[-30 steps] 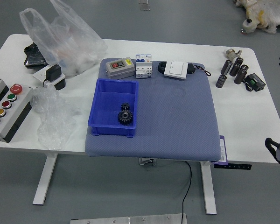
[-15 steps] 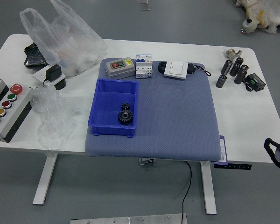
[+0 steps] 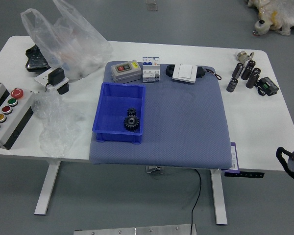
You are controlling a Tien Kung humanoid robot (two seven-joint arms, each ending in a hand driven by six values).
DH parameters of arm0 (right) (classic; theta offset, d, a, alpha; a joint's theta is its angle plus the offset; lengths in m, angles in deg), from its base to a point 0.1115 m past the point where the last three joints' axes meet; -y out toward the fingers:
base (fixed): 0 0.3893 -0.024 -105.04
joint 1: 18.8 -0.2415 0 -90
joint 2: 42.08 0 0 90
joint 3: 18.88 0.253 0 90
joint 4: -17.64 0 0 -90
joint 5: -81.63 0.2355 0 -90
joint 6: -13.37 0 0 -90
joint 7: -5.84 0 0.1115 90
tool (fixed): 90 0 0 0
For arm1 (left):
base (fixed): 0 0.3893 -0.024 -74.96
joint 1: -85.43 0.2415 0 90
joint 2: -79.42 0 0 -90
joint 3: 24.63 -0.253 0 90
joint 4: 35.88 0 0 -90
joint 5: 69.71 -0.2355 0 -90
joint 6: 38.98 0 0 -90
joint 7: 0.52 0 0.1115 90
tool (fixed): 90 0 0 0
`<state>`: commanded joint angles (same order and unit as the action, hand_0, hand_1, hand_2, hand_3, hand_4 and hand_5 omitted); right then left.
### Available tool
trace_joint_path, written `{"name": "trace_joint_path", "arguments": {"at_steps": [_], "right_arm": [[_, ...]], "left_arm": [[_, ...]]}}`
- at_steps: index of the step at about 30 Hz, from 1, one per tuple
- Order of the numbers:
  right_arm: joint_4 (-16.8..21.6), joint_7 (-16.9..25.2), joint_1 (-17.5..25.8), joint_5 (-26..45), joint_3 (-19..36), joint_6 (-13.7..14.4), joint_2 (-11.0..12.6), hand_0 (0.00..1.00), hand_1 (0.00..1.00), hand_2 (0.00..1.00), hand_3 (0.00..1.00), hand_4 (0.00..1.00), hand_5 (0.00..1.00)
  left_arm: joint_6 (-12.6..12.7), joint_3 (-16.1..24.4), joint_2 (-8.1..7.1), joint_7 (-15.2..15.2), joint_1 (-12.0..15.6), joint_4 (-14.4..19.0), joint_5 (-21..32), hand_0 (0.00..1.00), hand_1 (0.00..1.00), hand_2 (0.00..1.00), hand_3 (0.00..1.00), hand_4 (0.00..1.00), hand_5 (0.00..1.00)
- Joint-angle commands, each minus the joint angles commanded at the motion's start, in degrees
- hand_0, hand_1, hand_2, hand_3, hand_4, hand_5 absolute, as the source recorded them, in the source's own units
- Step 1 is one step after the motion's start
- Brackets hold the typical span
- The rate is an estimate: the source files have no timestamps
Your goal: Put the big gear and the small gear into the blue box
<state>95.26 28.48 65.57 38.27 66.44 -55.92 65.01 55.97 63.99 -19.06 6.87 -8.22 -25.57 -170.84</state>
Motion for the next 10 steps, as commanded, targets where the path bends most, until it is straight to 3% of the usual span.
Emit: {"name": "trace_joint_path", "arguments": {"at_steps": [10], "right_arm": [[-1.38,-0.83,-0.14,1.86,-0.32,-1.40,-1.00,0.739,0.697,0.726,0.716,0.821,0.621]], "left_arm": [[-0.27,1.94,0.55,1.00,0.77,0.00,-1.03,0.623,0.427,0.462,0.640,0.671,0.379]]}}
